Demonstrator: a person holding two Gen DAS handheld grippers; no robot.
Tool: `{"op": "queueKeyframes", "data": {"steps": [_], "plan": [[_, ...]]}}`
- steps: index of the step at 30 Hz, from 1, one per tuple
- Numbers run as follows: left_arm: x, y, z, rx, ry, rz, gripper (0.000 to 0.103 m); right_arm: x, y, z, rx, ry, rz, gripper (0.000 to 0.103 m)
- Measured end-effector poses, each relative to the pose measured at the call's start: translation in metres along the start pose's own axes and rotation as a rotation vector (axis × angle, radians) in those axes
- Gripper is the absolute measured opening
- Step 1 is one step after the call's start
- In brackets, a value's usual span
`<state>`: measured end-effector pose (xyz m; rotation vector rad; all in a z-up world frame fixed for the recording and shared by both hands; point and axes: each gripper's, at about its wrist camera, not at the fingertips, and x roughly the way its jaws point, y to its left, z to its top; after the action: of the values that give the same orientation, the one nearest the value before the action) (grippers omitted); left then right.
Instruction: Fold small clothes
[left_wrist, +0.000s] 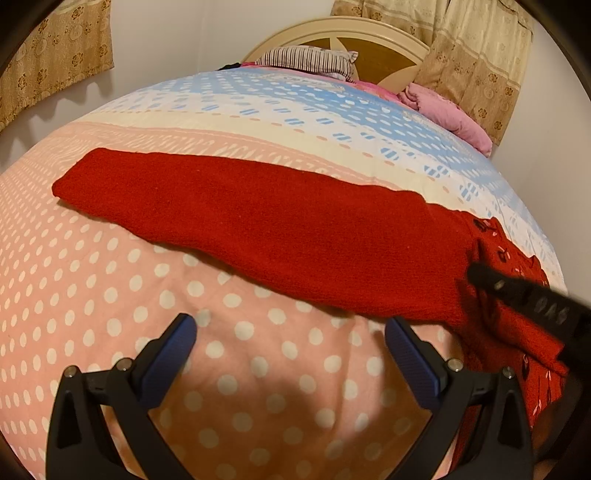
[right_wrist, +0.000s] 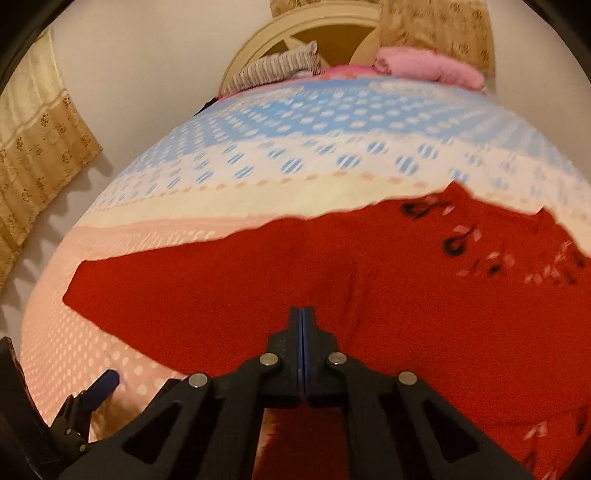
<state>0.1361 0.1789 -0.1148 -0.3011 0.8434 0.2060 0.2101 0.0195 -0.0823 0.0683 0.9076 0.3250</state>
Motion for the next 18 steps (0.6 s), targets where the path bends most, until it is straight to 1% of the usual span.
{"op": "queueKeyframes", "data": {"steps": [2,4,5,7,9,11,12,13,14,15,16,18], "plan": [[0.000,0.000,0.000,-0.002,-0.001,-0.002,0.103,0.009,0.003,-0.005,-0.010,0.019,0.009,0.000],[0.000,0.001,0.000,-0.004,-0.001,-0.006,0.103,0.014,0.003,-0.010,0.000,0.054,0.082,0.000],[0.000,0.001,0.000,-0.005,-0.001,-0.008,0.103,0.011,0.000,-0.010,0.018,0.049,0.099,0.000],[-0.001,0.002,0.000,-0.008,-0.005,-0.015,0.103,-0.005,-0.017,-0.008,0.065,0.008,0.104,0.000],[-0.004,0.004,0.000,-0.022,-0.013,-0.042,0.103,-0.025,-0.039,-0.006,0.107,-0.044,0.092,0.002],[-0.009,0.005,0.000,-0.026,-0.031,-0.090,0.103,-0.042,-0.064,-0.009,0.155,-0.069,0.082,0.008],[-0.016,0.001,0.001,-0.011,-0.056,-0.149,0.100,-0.051,-0.078,-0.013,0.182,-0.075,0.052,0.017],[-0.022,-0.003,0.002,0.005,-0.077,-0.177,0.099,-0.056,-0.088,-0.014,0.194,-0.076,0.027,0.026],[-0.031,-0.012,0.003,0.031,-0.107,-0.198,0.099,-0.064,-0.099,-0.021,0.211,-0.084,-0.010,0.031],[-0.037,-0.022,0.005,0.055,-0.126,-0.214,0.099,-0.070,-0.106,-0.027,0.222,-0.095,-0.032,0.039],[-0.041,-0.033,0.008,0.079,-0.132,-0.244,0.099,-0.077,-0.114,-0.033,0.235,-0.110,-0.062,0.043],[-0.041,-0.057,0.017,0.149,-0.101,-0.343,0.099,-0.090,-0.128,-0.045,0.264,-0.132,-0.118,0.043]]}}
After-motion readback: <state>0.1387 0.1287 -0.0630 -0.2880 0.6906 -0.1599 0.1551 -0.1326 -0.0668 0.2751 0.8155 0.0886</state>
